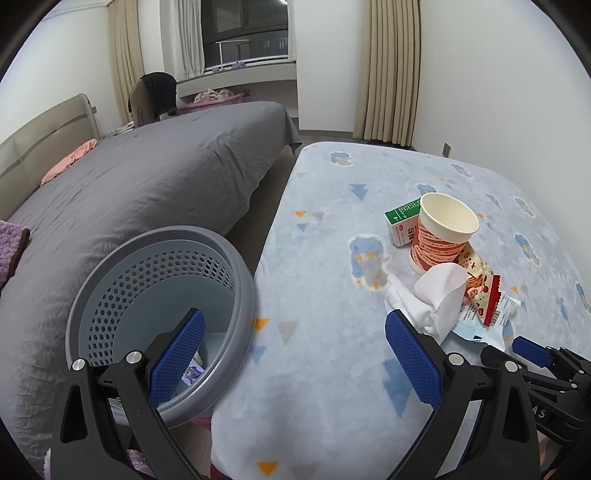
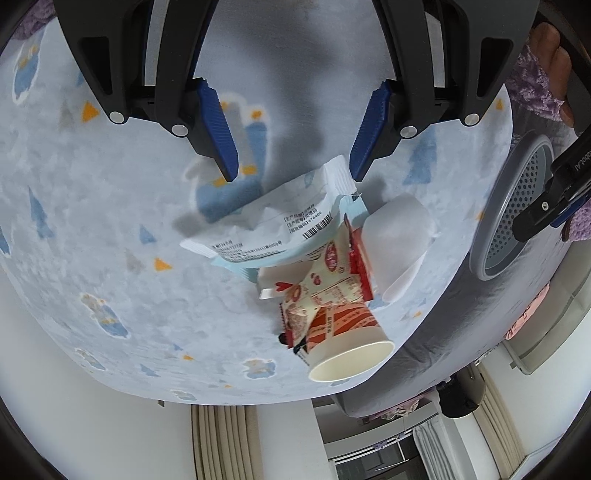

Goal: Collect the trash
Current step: 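Grasp the white-and-blue snack packet with the right tool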

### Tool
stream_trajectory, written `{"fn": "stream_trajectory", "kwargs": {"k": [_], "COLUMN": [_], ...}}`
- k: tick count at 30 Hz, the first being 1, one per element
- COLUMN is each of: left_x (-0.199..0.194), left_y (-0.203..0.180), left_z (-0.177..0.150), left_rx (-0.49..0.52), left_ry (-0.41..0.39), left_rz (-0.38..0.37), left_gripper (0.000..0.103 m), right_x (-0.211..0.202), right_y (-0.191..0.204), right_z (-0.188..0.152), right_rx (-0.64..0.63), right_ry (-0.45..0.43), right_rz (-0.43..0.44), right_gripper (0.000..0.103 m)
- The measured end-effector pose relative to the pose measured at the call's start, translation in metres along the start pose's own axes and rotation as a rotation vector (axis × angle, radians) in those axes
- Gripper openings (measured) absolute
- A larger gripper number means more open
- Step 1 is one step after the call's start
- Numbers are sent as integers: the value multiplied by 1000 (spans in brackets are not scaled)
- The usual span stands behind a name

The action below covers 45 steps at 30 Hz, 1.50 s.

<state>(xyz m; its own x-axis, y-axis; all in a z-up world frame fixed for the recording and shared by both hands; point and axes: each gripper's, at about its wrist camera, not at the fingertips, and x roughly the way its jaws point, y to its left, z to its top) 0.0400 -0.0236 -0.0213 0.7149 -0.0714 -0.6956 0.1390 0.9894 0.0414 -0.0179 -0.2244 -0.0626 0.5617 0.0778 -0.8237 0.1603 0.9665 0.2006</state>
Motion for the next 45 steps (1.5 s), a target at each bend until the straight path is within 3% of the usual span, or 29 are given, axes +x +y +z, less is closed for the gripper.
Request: {"fn": "stream_trajectory", "kwargs": {"k": [21, 29, 39, 45], "left_x": [3, 7, 15, 19], "left_y": [-28, -39, -41, -41], "left_z": [2, 2, 3, 3], "left_rx": [44, 64, 65, 68], "left_ry": [3, 6, 22, 32], "left_rz": [-26, -33, -23, -25], "left_gripper": [96, 96, 96, 96], "right_x": [-25, -35, -4, 17], "right_y": [-69, -62, -38, -32], "right_z": [0, 8, 45, 50], "right_rx": [118, 100, 36, 29], "right_ry": [-40, -59, -25, 21], "right_rz": [-75, -46, -17, -19], "right_gripper": [60, 60, 60, 60]}}
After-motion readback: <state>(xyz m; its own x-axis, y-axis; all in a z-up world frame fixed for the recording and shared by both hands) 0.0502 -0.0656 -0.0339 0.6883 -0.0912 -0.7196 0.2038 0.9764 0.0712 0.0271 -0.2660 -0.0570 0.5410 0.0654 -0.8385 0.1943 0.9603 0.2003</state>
